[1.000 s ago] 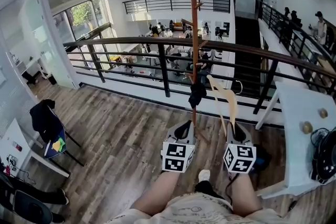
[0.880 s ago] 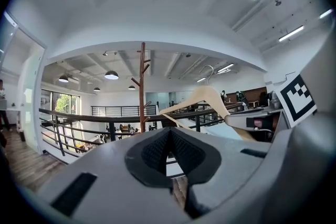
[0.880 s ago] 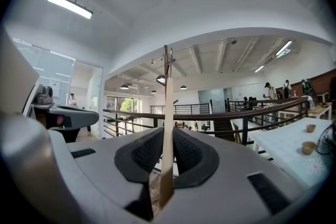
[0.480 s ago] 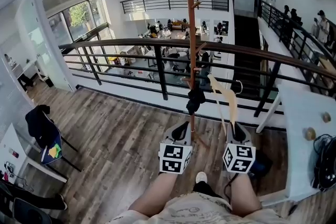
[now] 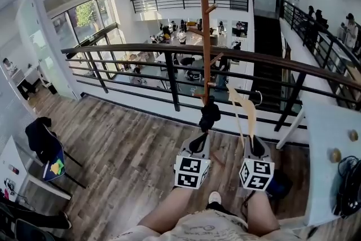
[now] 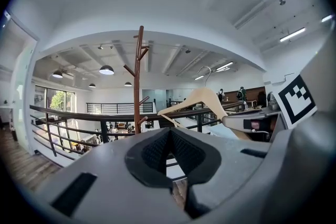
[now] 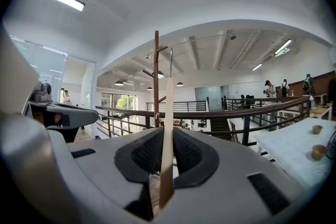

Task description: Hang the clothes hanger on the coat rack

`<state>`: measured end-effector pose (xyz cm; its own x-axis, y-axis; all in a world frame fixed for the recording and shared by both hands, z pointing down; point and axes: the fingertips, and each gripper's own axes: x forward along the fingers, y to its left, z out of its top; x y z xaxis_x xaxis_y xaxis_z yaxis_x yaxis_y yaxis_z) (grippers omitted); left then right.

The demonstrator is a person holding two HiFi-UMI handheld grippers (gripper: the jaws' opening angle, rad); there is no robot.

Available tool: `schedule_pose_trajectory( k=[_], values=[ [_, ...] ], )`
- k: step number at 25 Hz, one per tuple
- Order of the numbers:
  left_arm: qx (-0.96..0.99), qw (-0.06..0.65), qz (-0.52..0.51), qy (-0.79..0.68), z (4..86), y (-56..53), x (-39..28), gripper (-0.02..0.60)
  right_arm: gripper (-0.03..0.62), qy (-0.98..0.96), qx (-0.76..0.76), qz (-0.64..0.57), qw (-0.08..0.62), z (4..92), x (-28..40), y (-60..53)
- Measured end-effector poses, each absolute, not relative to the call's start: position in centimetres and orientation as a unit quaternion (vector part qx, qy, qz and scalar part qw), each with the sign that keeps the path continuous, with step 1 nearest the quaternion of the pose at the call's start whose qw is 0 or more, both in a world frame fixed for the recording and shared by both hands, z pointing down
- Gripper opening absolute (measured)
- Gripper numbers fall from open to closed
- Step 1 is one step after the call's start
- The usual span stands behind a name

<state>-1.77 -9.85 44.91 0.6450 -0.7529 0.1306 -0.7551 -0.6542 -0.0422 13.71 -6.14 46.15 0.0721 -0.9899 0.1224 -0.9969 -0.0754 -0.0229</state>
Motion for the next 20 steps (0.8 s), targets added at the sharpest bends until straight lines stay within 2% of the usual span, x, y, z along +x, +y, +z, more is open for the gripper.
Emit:
schedule_pose_trajectory(
  k=[20],
  values=[
    [0.899, 0.012, 0.072, -0.432, 43.5, -24.7, 4.0, -0.003, 0.051, -0.687, 0.723, 0.060, 0.037, 45.4, 20.4, -21.7]
  ],
)
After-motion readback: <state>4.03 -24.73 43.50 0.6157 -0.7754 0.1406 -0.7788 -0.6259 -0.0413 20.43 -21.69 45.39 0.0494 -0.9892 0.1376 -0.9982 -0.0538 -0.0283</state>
